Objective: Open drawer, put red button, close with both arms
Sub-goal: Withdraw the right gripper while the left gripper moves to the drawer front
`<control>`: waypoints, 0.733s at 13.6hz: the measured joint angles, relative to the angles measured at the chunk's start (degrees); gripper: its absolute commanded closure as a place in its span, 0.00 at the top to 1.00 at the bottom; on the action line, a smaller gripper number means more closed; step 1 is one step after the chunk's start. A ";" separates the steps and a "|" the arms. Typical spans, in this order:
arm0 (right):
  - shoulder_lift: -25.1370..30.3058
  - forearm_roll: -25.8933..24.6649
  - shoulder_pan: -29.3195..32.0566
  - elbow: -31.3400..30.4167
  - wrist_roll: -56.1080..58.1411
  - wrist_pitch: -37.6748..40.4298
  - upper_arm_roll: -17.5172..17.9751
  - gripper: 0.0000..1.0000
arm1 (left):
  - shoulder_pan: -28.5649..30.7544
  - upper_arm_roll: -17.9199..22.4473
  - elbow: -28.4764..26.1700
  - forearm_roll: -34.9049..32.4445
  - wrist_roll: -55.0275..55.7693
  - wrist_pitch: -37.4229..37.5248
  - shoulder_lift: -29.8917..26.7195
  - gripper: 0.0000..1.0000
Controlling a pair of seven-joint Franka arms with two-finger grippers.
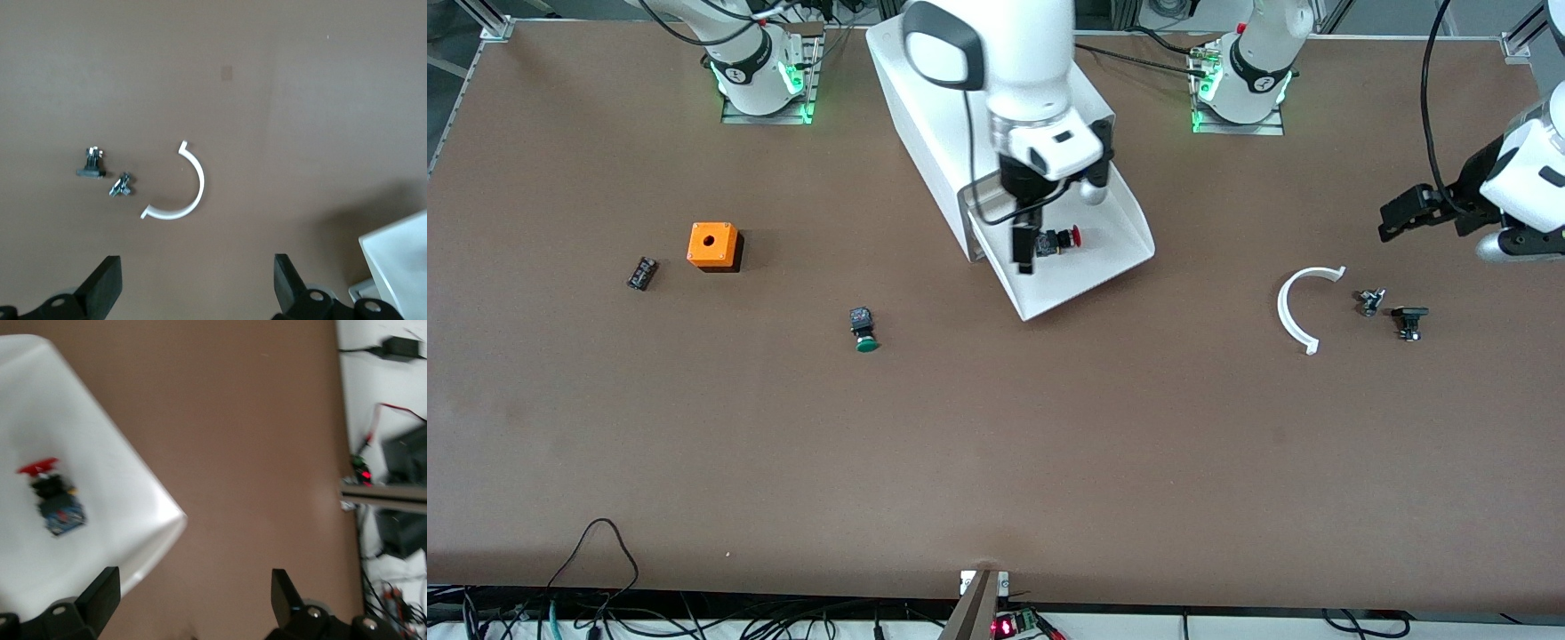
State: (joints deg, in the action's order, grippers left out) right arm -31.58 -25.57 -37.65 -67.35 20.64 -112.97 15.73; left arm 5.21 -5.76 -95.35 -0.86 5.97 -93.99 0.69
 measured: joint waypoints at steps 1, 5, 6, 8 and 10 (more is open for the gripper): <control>1.24 1.48 2.38 0.04 0.00 0.26 -0.37 1.00 | -0.04 -0.01 -0.16 0.05 0.00 -0.82 0.92 1.00; 4.25 6.61 11.43 -4.29 -11.51 2.87 -0.89 1.00 | -2.02 -3.05 -4.31 0.52 6.84 -9.37 4.52 1.00; 4.57 6.67 13.08 -6.01 -17.17 3.82 -0.92 1.00 | -2.41 -5.00 -6.15 0.52 11.31 -12.19 5.24 1.00; 4.94 6.69 15.80 -8.63 -26.25 6.62 -0.96 1.00 | -3.25 -8.72 -10.56 0.52 20.31 -19.22 6.67 1.00; 5.22 6.79 18.47 -10.66 -34.85 9.30 -1.01 1.00 | -4.20 -11.11 -15.92 0.52 27.97 -27.33 7.81 1.00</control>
State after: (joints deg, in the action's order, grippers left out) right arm -26.35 -18.77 -19.18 -78.01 -14.21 -103.66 14.72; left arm 1.00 -16.87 -111.28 -0.33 33.94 -121.32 8.50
